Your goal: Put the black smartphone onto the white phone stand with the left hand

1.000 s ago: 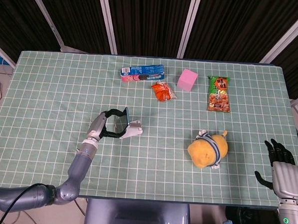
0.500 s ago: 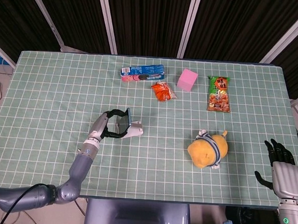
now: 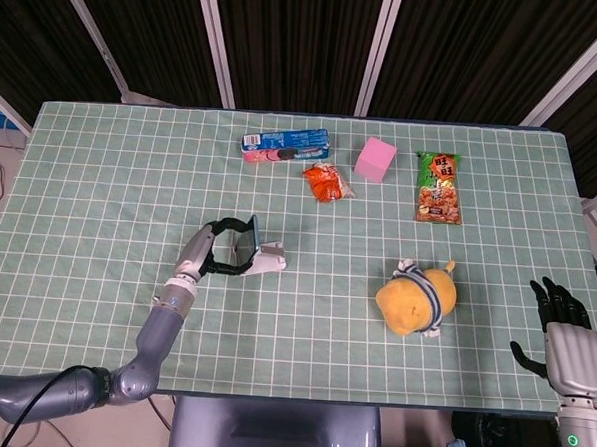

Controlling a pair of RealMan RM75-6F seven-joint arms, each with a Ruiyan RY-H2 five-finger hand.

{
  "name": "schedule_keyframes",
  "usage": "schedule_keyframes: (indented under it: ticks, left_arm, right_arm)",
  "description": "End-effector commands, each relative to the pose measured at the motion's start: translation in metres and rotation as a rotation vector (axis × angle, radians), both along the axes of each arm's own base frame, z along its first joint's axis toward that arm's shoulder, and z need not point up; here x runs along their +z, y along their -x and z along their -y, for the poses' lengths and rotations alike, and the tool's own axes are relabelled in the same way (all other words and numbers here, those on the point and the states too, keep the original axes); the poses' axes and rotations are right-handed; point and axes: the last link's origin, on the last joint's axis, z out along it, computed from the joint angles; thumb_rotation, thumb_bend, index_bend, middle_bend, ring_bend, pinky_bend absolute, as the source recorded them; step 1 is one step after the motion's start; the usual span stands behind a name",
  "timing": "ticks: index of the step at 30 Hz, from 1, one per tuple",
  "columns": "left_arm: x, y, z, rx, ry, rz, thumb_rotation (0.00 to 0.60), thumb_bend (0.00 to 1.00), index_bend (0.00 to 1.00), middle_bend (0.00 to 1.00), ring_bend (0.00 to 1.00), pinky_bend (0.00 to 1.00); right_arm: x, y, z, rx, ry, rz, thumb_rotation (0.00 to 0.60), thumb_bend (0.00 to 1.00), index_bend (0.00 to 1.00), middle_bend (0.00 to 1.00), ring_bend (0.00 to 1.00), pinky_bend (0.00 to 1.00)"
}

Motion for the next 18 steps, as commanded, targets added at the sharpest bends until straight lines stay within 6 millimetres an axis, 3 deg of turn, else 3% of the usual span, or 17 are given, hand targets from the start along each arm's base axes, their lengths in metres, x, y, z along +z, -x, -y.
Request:
schedule_keyframes:
  ticks: [1,11,18]
  left_arm:
    - [0.0003,0.0,0.0002,-0.002,0.0,0.0,0.6,0.45,0.48,0.54,0.12,0.0]
    - [-0.0018,0.0015,0.0023,-0.013,0.013,-0.019,0.6,0.38,0.33,0.33,0.08,0.0]
    - [-0.0005,0.0025,0.0015,-0.012,0.013,-0.025,0.6,0.38,0.28,0.25,0.05,0.0]
  right_arm:
    - [0.0,-0.0001,0.0,0.0,0.0,0.0,0.6,0.35,0.0,0.0,0.0,0.12]
    - [0.0,0.0,0.0,0.0,0.001,0.003,0.6,0.35,0.0,0.0,0.0,0.12]
    - [0.0001,0.0,-0.0001,0.0,0.001,0.003,0.6,0.35,0.0,0.0,0.0,0.12]
